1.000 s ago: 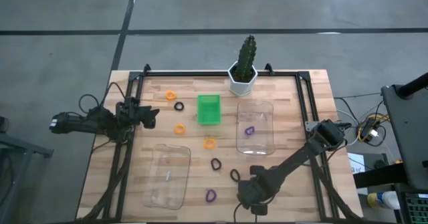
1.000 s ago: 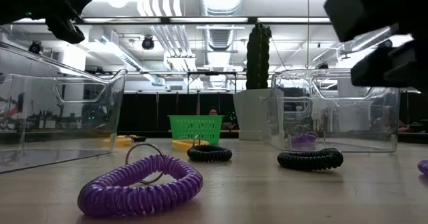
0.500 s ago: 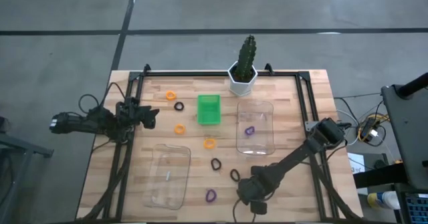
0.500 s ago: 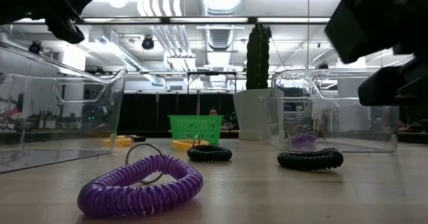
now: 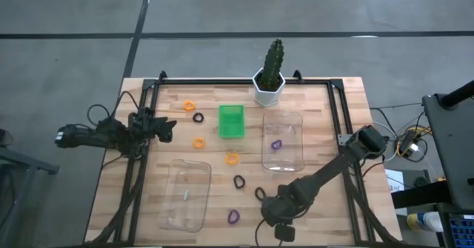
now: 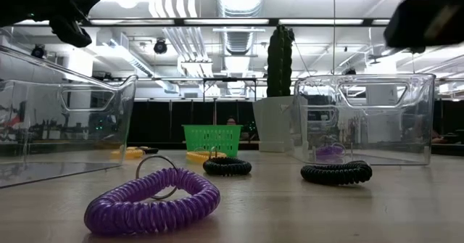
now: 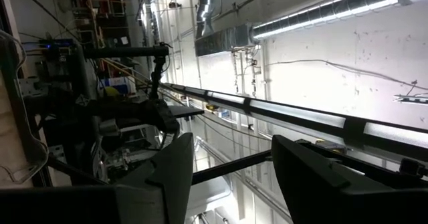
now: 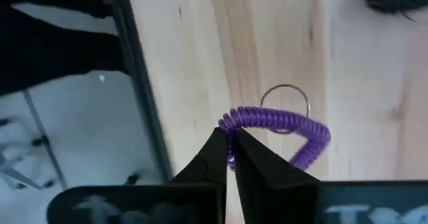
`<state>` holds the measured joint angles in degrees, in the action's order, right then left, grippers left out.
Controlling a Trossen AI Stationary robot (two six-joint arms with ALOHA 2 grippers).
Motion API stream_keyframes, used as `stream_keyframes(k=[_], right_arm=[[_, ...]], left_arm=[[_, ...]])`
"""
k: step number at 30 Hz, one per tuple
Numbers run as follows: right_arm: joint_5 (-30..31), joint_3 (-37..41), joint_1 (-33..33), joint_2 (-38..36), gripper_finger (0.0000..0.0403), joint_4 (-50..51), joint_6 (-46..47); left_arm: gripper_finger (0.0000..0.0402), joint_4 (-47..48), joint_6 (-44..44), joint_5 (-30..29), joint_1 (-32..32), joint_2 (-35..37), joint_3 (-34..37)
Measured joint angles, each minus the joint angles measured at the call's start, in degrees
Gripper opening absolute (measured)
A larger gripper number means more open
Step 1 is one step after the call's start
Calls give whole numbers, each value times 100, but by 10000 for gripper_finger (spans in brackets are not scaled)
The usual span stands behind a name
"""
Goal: Sort spring keychains
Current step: Put the purple spring keychain into the top transparent bin
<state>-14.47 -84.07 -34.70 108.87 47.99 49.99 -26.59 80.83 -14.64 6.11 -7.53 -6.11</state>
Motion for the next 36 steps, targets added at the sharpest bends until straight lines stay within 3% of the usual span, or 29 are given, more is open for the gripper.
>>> stream_keyframes(k=[5, 10, 13, 18, 23, 27, 36], right_arm=[[251, -598, 27, -677, 9, 829, 408], [1477, -1034, 161, -1286, 9, 1763, 543], [2200, -1146, 510, -1623, 8, 2488, 553], [2497, -898, 1441, -1964, 8, 2720, 174], [2461, -631, 2486, -2022, 8, 2675, -523], [1910, -423, 3179, -1884, 8, 2663, -1004], [1010, 491, 3947, -1553, 8, 2271, -1697]], left_arm=[[195, 19, -39, 17, 4, -2, 0], [195, 10, -67, 18, 4, -2, 0], [195, 10, -91, 18, 1, -4, 0], [195, 8, -94, 1, 0, -4, 0], [195, 4, -88, 1, 0, -4, 0], [195, 4, -78, -2, 0, -4, 0], [195, -4, -70, -2, 0, -4, 0]])
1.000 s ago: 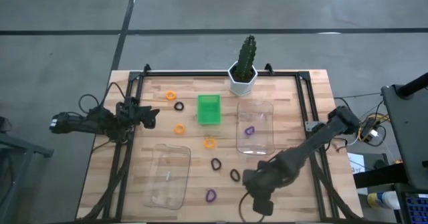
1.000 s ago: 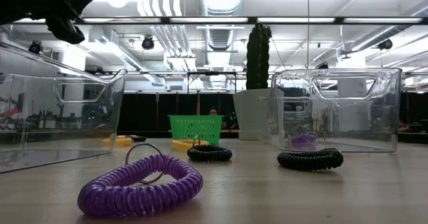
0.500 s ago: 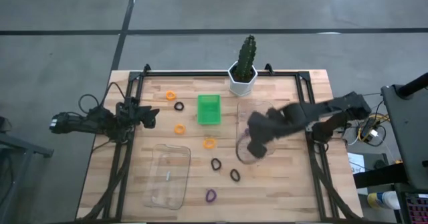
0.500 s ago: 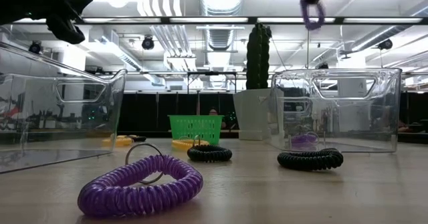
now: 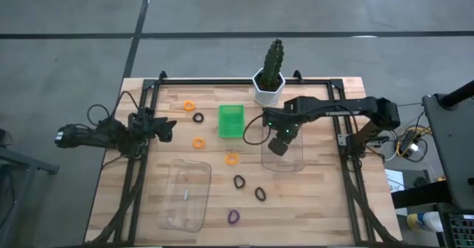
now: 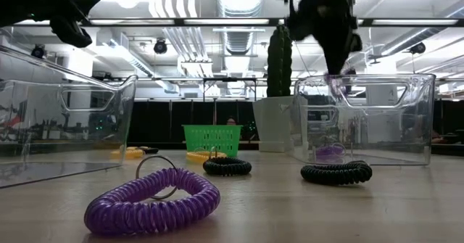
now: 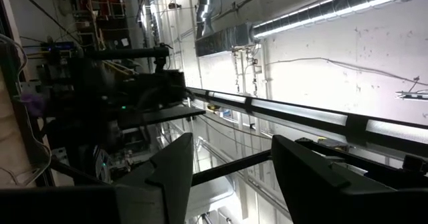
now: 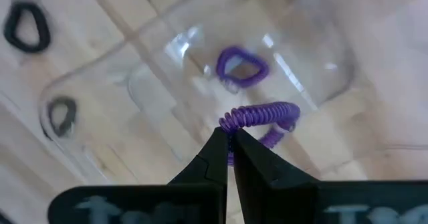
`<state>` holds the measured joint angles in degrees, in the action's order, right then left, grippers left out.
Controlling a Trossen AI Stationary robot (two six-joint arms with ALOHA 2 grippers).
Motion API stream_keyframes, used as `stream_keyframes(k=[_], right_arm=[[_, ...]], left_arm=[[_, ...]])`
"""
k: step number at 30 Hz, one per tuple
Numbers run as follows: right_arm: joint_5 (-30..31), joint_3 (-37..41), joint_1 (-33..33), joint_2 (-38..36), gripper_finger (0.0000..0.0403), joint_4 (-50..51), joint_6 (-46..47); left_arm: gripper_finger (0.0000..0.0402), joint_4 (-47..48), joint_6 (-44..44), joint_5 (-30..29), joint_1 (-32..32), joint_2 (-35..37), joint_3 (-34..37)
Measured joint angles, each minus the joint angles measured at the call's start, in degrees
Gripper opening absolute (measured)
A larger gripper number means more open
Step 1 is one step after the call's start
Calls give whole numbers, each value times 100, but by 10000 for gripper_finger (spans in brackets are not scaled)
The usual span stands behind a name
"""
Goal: Sort spring keychains
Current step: Put the purple spring keychain into the top transparent bin
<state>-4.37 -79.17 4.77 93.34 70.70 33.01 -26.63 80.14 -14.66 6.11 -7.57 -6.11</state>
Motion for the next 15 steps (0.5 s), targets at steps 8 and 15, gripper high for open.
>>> stream_keyframes(k=[8, 15], right_arm=[[-174, 542, 210, 518, 8, -170, -209], [-229, 531, 242, 1017, 8, -439, -413]], left_arm=[[195, -83, 105, 0, 0, 0, 0], [195, -80, 110, -1, 0, 0, 0]])
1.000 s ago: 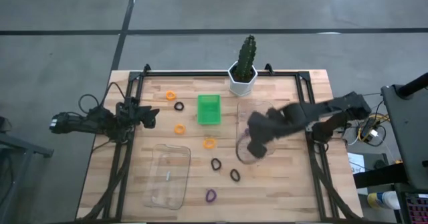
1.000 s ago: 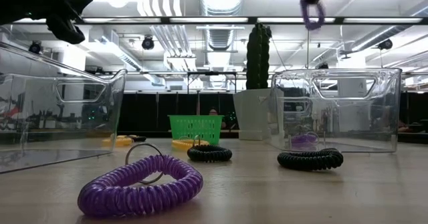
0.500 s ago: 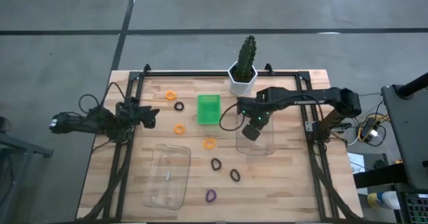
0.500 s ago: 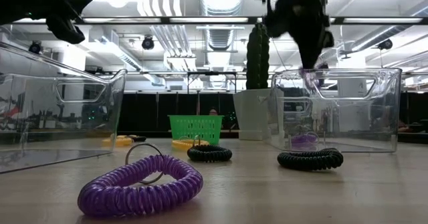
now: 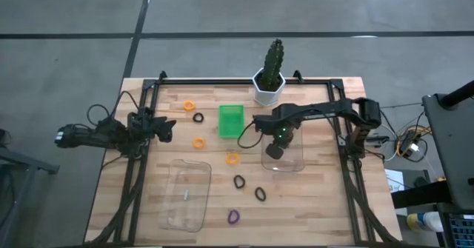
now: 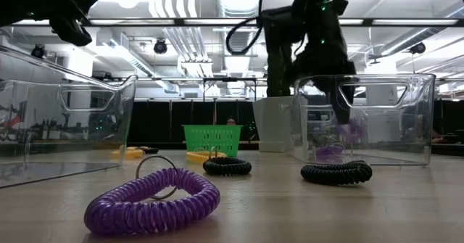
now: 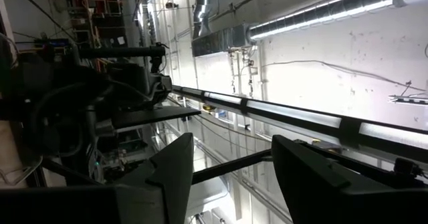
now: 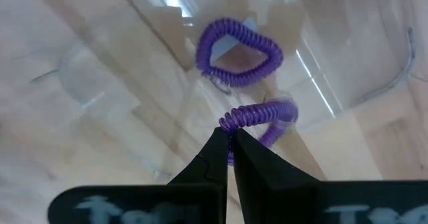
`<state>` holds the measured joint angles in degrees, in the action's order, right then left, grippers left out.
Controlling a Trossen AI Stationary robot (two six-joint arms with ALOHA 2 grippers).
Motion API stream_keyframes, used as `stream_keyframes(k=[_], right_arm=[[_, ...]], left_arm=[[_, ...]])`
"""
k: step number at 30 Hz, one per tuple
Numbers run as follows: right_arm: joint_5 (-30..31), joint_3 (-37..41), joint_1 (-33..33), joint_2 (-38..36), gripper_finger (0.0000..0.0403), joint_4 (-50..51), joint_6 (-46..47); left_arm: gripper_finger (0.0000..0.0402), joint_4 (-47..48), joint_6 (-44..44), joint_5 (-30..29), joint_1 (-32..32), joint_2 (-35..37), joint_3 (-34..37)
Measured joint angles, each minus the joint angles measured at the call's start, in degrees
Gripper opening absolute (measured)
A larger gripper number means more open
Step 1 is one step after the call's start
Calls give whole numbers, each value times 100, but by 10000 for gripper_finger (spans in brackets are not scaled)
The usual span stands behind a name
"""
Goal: Sort spring keychains
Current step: Put the purple spring keychain into the top transparent bin, then put the black spring keychain into the green bin
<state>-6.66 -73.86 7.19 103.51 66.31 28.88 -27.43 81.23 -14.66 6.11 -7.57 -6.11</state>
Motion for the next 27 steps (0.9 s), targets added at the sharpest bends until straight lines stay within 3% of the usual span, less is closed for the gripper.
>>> stream_keyframes(k=[4, 15, 27], right_arm=[[34, -64, 14, 211, 20, 37, -142], [14, -537, -32, 216, 128, 247, -205], [226, -1848, -926, -77, 124, 215, 173]], left_arm=[[195, 1, 4, -1, 0, 0, 0], [195, -1, 33, -1, 0, 0, 0], [195, 30, -195, -1, 0, -2, 0]])
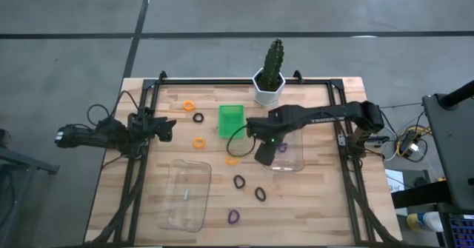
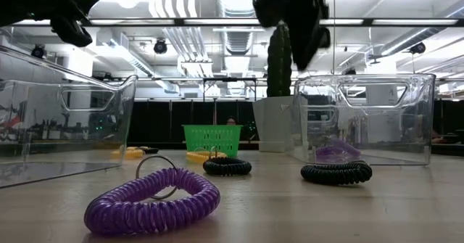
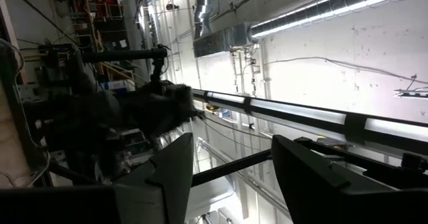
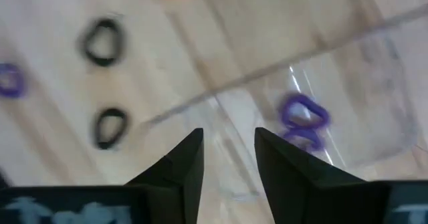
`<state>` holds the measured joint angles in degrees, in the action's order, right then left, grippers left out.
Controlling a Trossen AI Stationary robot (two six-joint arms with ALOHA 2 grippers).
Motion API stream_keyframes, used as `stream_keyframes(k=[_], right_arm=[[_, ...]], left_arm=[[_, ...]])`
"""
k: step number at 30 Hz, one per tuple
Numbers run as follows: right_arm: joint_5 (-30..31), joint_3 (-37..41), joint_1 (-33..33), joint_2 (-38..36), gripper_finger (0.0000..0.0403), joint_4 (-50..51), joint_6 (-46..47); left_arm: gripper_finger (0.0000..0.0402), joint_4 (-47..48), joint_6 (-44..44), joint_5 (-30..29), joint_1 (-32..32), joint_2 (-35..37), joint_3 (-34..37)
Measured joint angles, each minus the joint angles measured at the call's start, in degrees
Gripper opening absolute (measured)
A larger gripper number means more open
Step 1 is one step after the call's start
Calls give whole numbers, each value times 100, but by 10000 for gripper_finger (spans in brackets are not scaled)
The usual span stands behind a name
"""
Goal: Sort spring keychains
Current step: Put the black spring keychain into the green bin
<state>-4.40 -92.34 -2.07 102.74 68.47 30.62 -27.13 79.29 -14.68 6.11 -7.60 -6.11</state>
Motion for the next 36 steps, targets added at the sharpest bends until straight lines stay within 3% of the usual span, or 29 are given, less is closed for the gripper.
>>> stream_keyframes(k=[9, 19, 28, 36], right_arm=[[377, -773, -940, 2, 108, -66, 623], [743, -825, -1719, 44, 88, -806, 1537], [756, -829, -2196, 150, 74, -883, 1614], [743, -822, -2550, 346, 66, -894, 1722]], left_arm=[[195, 12, -86, 30, 0, 0, 0], [195, 96, -416, 125, 0, -136, -45], [195, 1783, -1273, 391, 2, -839, -1258], [195, 4228, -1741, 424, 2, -1753, -2559]])
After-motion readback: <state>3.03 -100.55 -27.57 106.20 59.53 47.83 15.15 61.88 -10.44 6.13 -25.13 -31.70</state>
